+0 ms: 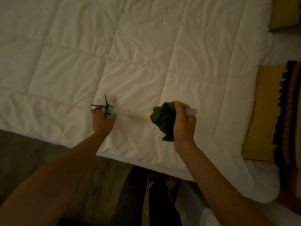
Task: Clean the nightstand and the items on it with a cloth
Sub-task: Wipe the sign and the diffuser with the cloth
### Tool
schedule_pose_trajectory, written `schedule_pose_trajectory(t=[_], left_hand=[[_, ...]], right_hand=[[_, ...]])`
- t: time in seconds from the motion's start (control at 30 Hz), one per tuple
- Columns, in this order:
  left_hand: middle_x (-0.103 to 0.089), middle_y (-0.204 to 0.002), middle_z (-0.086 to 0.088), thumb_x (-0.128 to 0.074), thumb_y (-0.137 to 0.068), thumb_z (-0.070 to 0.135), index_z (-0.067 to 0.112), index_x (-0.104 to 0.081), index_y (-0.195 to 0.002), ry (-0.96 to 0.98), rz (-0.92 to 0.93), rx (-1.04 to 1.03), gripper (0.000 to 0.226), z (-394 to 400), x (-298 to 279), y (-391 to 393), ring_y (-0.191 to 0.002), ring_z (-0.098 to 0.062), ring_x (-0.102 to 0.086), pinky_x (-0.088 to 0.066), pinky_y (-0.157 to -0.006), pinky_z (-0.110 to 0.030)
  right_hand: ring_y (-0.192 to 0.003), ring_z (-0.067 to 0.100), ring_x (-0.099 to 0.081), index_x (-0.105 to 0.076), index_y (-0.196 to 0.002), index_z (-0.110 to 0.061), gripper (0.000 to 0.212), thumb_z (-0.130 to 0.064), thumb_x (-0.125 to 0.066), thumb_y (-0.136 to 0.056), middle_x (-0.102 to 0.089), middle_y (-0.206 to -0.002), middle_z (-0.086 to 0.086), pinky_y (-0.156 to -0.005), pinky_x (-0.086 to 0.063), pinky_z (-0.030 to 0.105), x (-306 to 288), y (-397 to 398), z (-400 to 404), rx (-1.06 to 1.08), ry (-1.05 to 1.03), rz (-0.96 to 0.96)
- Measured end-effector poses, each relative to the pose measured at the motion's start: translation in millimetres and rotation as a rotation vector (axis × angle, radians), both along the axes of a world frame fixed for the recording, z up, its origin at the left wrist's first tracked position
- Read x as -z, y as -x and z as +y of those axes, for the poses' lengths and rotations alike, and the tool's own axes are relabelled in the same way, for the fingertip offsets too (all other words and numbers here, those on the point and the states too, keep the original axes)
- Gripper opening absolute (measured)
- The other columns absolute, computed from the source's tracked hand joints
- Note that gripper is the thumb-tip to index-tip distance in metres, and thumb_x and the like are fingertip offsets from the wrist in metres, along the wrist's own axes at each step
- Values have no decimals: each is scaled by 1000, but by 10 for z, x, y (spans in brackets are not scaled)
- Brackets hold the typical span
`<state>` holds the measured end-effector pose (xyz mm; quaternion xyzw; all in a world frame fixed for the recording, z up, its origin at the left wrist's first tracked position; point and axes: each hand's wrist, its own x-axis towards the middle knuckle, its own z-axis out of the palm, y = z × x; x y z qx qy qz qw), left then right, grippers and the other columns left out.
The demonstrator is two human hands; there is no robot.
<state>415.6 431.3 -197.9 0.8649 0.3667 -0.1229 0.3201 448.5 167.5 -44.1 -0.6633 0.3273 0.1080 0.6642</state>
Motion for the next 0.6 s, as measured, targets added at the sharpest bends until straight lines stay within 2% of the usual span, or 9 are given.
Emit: schedule_pose_trajectory(t=[0.2,0.47,0.6], left_hand=[[-62,-121,-22,-78,-82,23,8,-60,-126,124,-125,-205,49,31,133,-185,-103,-34,-66,-55,-92,-47],[-66,-118,-14,-78,-81,36,22,-68,-123,177,-163,-272,46,101,164,-150,-106,-31,-66,-54,-94,-50],[-62,-112,-4,-80,-81,24,15,-71,-113,223,-274,-283,34,64,81,-223,-108,-31,-63,-52,-95,-52]], right_hand=[[-87,13,-72,-70,-96,-24,15,-36,-61,-99,-75,-91,-1,-80,-61,36,36,63,64,-19,47,5],[-84,9,-72,-70,-97,-28,15,-39,-61,-98,-74,-85,-10,-78,-61,35,2,-43,-21,-32,74,-43],[-82,7,-71,-70,-98,-28,14,-38,-60,-99,-74,-84,-11,-76,-59,32,-26,-38,-11,-73,103,-82]])
